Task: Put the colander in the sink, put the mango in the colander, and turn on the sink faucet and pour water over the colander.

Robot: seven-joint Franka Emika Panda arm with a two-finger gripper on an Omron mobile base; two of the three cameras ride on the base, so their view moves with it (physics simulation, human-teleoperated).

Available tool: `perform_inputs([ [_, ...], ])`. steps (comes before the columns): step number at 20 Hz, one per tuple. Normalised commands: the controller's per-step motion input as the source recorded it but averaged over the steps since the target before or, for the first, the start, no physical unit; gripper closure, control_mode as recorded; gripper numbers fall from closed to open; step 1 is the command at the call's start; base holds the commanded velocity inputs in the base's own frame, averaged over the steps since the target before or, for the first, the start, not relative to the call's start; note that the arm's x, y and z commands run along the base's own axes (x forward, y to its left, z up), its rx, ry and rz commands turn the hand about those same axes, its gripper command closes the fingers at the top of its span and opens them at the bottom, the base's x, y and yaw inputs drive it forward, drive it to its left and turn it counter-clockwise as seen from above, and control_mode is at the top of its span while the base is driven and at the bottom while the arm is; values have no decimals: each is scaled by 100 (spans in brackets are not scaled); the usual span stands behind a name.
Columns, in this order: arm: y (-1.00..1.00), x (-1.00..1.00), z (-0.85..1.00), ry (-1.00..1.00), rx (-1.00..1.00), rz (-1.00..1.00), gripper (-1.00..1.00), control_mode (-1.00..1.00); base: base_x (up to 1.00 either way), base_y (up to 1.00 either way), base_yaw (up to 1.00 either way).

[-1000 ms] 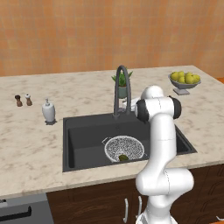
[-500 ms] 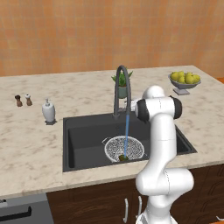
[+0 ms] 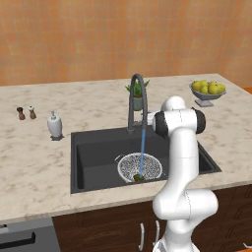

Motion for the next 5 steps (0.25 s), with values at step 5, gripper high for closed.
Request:
perform_inputs([
  [5, -75, 0, -19, 0, -1, -4, 100, -100, 0, 0, 0],
])
